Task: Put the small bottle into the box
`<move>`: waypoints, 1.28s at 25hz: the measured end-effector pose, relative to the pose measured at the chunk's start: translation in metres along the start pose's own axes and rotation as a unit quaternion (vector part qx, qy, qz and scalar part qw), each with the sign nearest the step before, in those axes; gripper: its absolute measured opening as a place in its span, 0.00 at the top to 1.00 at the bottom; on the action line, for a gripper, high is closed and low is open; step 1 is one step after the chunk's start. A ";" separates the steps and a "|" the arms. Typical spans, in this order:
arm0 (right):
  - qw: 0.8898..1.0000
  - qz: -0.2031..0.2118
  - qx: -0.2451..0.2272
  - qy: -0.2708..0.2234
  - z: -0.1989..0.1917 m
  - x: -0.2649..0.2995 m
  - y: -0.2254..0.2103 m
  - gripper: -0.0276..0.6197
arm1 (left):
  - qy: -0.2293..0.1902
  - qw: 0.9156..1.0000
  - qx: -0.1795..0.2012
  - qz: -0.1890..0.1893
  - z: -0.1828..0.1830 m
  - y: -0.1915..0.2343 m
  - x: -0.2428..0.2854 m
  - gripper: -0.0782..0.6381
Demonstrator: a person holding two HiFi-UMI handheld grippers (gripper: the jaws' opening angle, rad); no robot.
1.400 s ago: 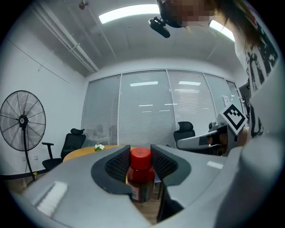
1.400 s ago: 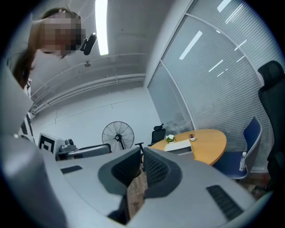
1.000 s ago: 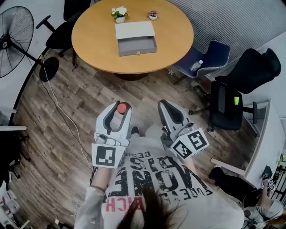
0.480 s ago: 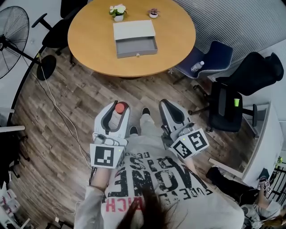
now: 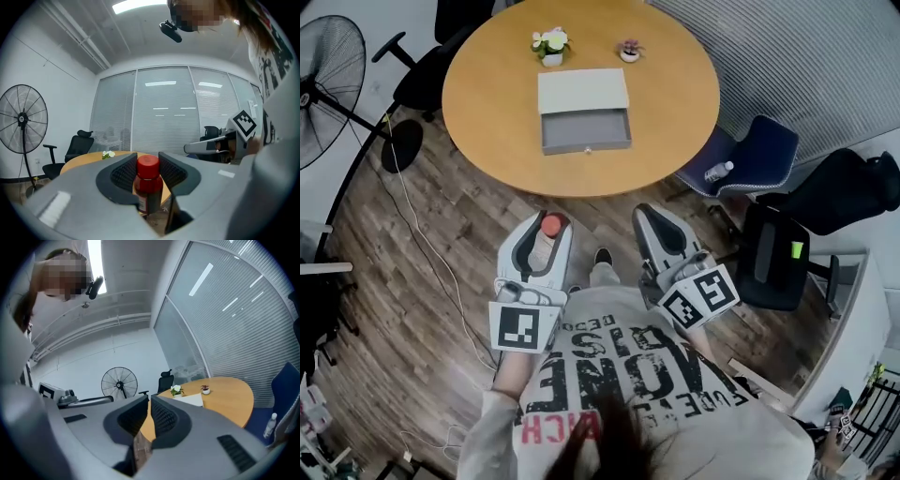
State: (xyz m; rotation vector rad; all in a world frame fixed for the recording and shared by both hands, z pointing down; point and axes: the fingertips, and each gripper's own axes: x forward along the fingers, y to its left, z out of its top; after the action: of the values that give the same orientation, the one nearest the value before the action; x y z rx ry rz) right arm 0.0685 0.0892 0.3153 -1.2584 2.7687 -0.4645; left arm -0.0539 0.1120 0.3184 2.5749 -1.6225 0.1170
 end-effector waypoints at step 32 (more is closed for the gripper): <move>0.998 0.031 0.016 0.052 0.006 0.049 -0.115 0.92 | -0.020 0.998 0.010 0.058 0.012 0.012 0.121 0.68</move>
State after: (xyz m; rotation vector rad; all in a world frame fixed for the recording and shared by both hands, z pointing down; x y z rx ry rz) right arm 0.1204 -0.0196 0.3468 -1.1699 2.8634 -0.5827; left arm -0.0127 -0.0027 0.3208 2.5133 -1.7943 0.0904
